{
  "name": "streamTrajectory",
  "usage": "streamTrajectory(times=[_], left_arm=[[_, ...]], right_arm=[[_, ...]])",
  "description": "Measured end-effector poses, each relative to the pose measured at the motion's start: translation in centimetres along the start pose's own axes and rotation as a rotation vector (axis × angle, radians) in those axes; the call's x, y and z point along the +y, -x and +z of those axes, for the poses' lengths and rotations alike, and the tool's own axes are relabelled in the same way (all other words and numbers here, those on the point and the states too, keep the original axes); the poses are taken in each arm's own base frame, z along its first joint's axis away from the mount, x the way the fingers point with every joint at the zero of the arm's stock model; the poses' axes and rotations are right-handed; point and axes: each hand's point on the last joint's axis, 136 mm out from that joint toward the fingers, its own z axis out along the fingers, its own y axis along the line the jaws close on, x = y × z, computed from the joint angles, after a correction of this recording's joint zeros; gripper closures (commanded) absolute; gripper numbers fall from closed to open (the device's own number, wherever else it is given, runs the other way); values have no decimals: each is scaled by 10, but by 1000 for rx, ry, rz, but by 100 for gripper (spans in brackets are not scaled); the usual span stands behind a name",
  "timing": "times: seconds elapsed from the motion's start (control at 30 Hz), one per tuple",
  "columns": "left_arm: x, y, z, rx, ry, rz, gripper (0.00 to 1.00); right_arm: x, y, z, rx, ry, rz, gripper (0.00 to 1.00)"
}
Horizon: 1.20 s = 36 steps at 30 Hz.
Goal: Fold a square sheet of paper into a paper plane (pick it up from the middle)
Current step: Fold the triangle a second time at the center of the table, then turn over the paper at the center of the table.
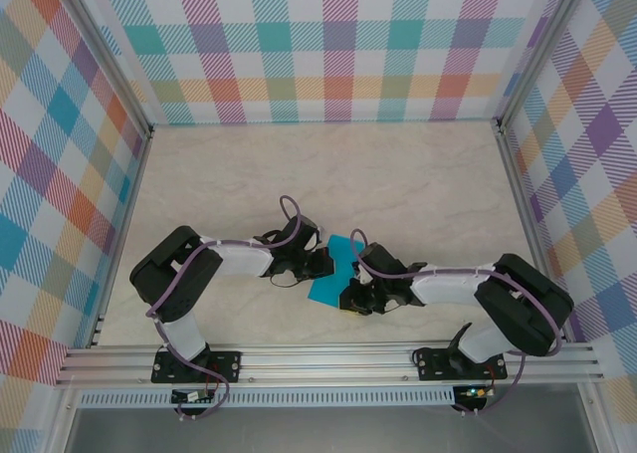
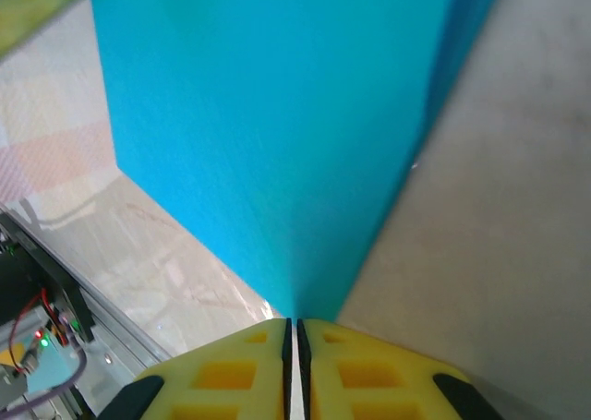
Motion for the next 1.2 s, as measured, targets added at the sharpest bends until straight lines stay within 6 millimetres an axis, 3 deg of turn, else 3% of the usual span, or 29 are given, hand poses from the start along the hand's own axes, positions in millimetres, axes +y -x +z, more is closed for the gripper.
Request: streamTrajectory(times=[0.13,0.27,0.4,0.57,0.8,1.0,1.2], left_arm=[[0,0,0,0,0,0,97],[0,0,0,2,-2,0,96],[-1,0,-1,1,-3,0,95],[0,0,-2,-3,5,-2,95],[5,-1,-7,-9,38,-9,94],[6,0,-8,-12,46,-10,92],[6,-1,-8,-11,47,-10,90]], right_arm=[[-9,-9,-7,20,-44,-1,82],[-14,-6,-19,-25,-81,19,74],[-13,17,-33,-118,-60,79,66],[-11,47,-43,-199,-20,142,63],[-3,69,-35,-205,7,173,63],[-6,69,-21,-164,19,183,67],[2,71,-20,-151,59,170,69]])
